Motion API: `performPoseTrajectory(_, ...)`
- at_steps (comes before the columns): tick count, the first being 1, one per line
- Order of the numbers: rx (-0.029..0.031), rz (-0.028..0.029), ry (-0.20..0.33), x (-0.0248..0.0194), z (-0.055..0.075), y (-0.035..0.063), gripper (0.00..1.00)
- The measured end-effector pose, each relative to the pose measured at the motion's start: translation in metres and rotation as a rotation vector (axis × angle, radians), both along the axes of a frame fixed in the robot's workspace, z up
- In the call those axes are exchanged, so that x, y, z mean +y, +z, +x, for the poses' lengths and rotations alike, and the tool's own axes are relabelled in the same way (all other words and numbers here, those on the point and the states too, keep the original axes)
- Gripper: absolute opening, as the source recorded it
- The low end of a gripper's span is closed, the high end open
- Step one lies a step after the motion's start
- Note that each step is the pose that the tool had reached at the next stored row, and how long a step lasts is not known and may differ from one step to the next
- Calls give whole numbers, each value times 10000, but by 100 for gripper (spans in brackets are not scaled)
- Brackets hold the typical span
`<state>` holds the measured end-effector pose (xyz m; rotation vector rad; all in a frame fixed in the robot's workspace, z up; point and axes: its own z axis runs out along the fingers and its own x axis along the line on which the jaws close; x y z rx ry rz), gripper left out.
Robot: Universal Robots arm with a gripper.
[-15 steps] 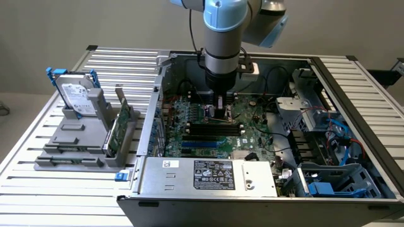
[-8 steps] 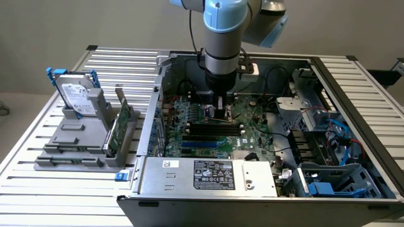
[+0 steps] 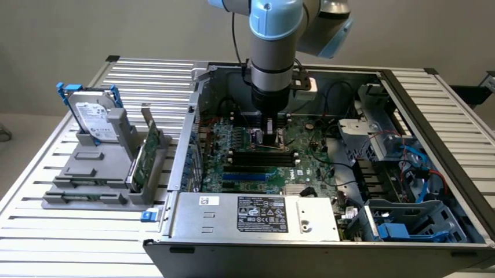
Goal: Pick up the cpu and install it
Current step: 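Place the cpu into insertion slot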
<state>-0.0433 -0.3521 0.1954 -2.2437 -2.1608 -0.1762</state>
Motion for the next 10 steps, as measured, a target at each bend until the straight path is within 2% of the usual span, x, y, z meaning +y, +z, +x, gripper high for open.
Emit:
performPoseTrajectory(5, -1, -42, 0, 2, 0, -4, 55)
performPoseTrajectory(10, -1, -153, 0, 11, 0, -4, 55)
